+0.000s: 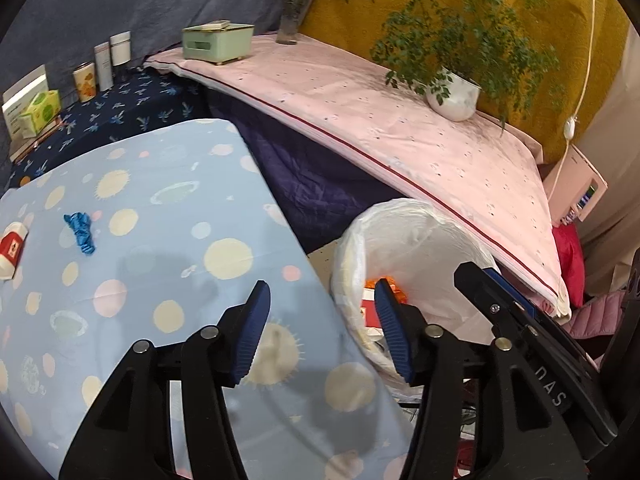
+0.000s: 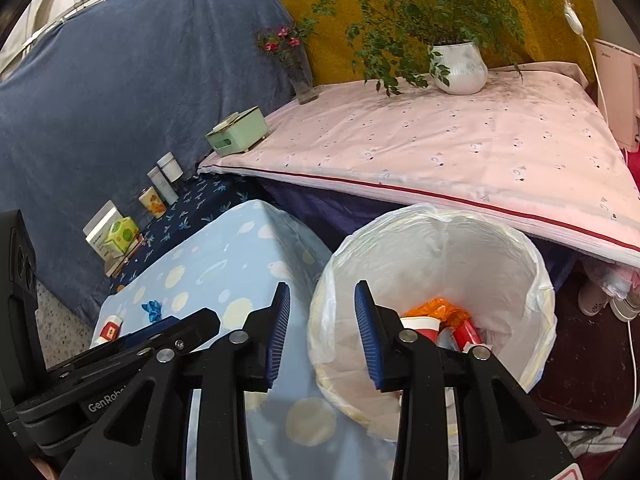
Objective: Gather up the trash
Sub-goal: 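Move both open tools back over the last red cup and blue cloth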
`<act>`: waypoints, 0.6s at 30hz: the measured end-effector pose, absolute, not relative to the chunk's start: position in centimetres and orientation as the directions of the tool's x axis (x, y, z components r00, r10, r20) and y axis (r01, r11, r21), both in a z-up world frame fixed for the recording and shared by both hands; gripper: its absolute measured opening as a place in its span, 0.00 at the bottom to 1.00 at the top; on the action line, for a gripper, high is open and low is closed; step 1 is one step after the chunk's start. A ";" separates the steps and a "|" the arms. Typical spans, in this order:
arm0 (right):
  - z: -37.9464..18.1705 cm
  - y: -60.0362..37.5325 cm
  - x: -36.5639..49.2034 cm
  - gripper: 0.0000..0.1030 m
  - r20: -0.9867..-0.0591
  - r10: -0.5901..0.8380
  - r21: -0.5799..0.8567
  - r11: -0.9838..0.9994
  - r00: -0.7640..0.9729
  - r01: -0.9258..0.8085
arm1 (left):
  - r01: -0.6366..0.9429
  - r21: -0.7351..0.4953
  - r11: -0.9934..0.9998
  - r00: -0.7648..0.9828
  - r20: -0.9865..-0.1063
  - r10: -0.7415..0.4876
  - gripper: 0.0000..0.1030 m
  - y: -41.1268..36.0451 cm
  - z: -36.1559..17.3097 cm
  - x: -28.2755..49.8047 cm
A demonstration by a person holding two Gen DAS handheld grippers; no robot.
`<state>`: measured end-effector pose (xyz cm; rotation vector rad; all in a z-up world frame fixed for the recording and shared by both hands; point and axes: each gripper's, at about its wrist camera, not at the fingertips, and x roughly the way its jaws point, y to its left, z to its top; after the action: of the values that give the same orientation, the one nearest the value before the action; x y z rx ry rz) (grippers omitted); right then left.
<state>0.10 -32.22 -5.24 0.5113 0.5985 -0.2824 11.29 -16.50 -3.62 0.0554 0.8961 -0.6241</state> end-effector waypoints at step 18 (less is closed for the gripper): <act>-5.5 -23.1 5.5 0.35 -0.634 0.012 0.319 0.915 0.774 0.247 | 0.329 -0.233 0.915 0.540 -0.749 -0.385 0.59 -5.1 -5.2 15.2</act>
<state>5.47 -23.10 -5.53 0.4025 0.6787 -0.1313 15.21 -5.09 -5.18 -0.0671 0.9065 -0.4249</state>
